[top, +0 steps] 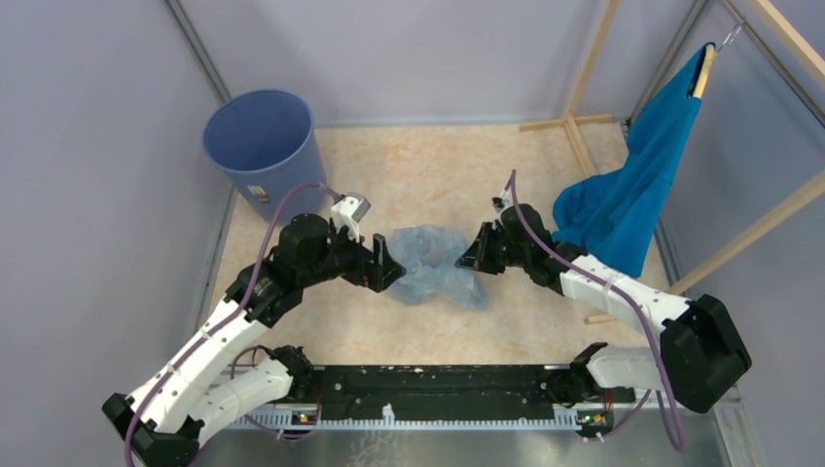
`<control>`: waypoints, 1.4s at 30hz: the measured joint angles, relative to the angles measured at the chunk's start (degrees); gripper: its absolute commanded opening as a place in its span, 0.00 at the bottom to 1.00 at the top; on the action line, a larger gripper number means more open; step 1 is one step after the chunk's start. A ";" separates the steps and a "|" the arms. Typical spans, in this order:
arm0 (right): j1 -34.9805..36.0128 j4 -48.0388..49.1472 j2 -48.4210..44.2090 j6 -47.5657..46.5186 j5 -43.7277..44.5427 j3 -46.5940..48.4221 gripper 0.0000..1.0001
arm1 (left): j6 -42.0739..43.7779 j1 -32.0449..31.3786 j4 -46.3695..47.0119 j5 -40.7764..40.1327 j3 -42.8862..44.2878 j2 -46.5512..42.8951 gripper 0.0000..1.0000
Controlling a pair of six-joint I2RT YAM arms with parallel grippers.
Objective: Put the trash bags into the trash bin
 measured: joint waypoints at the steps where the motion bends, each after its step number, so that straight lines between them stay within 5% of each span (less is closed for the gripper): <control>1: -0.13 0.07 0.15 -0.02 -0.50 0.00 0.00 | 0.35 0.00 0.04 0.00 -0.13 0.00 0.98; 7: -0.74 0.68 0.42 -0.02 -2.54 0.00 0.00 | 3.48 -1.20 -0.85 -0.98 -1.49 0.11 0.98; 11: -0.94 1.29 0.48 -0.02 -3.63 0.00 0.00 | 5.14 -3.39 -2.08 -4.28 -1.46 1.46 0.89; 14: -0.98 2.01 0.87 0.00 -4.48 0.00 0.00 | 5.90 -4.31 -2.12 -6.05 -1.44 3.13 0.74; 18: -1.01 2.21 1.27 -0.09 -5.55 0.00 0.00 | 6.03 -4.85 -2.25 -10.32 -1.33 6.21 0.36; 27: -2.45 0.68 1.25 -3.13 -4.74 0.02 0.00 | 4.52 -4.92 -5.73 -21.51 -0.17 5.55 0.00; 36: -3.15 -9.88 4.85 -15.39 -1.55 11.10 0.53 | 2.80 -4.92 -7.43 -27.21 0.55 1.33 0.00; 42: -3.30 -13.88 1.53 -18.86 2.58 10.56 0.67 | 2.86 -4.92 -12.04 -34.49 1.75 3.65 0.00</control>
